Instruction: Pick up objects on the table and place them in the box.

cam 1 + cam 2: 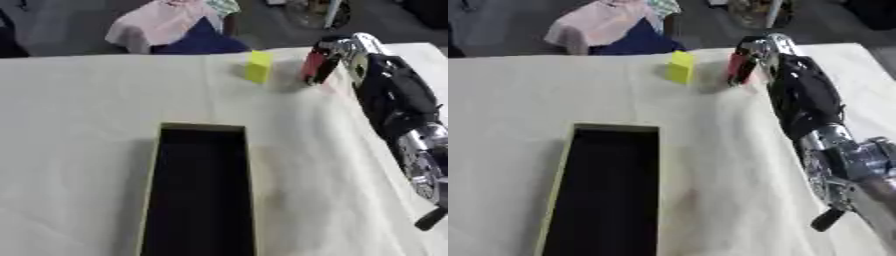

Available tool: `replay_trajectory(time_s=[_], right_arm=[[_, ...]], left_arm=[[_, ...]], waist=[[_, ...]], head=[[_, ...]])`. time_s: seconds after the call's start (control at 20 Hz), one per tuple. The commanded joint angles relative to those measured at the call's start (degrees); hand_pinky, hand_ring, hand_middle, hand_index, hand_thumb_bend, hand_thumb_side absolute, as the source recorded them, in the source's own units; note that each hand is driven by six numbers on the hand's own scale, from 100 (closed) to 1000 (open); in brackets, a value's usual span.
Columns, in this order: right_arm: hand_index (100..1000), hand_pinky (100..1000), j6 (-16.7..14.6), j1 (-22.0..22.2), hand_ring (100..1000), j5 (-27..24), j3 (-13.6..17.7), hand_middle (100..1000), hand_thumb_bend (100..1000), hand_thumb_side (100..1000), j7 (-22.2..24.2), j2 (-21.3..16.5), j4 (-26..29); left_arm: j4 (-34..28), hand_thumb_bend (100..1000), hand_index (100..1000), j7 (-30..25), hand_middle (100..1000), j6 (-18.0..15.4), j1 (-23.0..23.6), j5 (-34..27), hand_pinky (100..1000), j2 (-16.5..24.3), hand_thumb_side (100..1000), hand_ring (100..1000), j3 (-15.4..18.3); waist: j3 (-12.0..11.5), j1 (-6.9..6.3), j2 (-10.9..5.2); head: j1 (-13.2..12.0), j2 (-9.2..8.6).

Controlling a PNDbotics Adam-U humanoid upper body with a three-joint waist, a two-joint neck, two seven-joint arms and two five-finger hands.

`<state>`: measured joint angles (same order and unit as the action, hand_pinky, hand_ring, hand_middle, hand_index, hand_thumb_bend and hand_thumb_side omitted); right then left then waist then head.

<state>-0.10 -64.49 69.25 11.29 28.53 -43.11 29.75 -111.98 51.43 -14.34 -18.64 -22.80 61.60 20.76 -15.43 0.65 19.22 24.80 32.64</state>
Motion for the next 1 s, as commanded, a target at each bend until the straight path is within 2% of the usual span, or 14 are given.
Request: replay_trajectory(time_s=[0.05, 0.15, 0.2, 0.25, 0.5, 0.8, 1.0], right_arm=[[727, 802, -0.20, -0.80, 737, -1.45, 0.24, 614, 148, 156, -1.06, -1.46, 1.42], [707, 796, -0.57, -0.74, 731, -2.47, 0.31, 588, 105, 156, -1.45, -1.48, 2.20], [702, 790, -0.80, -0.67, 723, -3.00, 0.28, 581, 100, 202, -1.53, -1.53, 2.62], [702, 790, -1.14, -0.62, 723, -3.53, 0.21, 580, 100, 159, -1.56, -1.62, 3.17], [699, 785, -4.33, -0.02, 709, -7.43, -0.43, 572, 100, 157, -0.22, -2.54, 8.04], [688, 764, -11.18, 3.50, 686, -15.39, -3.29, 552, 100, 129, 1.89, -5.75, 20.05], [683, 760, -17.32, 8.80, 675, -25.42, -6.85, 541, 100, 125, 3.92, -8.36, 32.22]], left_arm=[[-0.23, 390, 931, 0.54, 943, -0.40, -0.15, 0.29, 842, 2.73, 875, 923, 1.21], [-0.14, 390, 931, 0.54, 944, -0.33, -0.01, 0.37, 843, 2.77, 874, 923, 1.17], [-0.10, 391, 931, 0.54, 943, -0.30, 0.08, 0.43, 843, 2.80, 873, 923, 1.18], [-0.05, 391, 930, 0.54, 943, -0.27, 0.17, 0.52, 843, 2.82, 873, 923, 1.21], [0.21, 390, 930, 0.54, 943, -0.23, 0.68, 0.74, 842, 2.99, 874, 923, 1.26], [0.52, 390, 930, 0.54, 942, -0.28, 0.91, 0.79, 842, 3.23, 873, 921, 1.38], [0.62, 395, 930, 0.54, 941, -0.41, 0.81, 0.83, 842, 3.48, 869, 920, 1.40]], waist=[[0.21, -0.23, -1.33], [0.41, -0.21, -1.53], [0.49, -0.20, -1.62], [0.58, -0.18, -1.74], [1.03, -0.12, -2.29], [1.71, 0.12, -3.04], [1.98, 0.33, -3.69]], head=[[-0.07, -0.06], [-0.19, 0.07], [-0.23, 0.17], [-0.31, 0.37], [-1.16, 1.30], [-2.65, 2.86], [-3.64, 3.41]])
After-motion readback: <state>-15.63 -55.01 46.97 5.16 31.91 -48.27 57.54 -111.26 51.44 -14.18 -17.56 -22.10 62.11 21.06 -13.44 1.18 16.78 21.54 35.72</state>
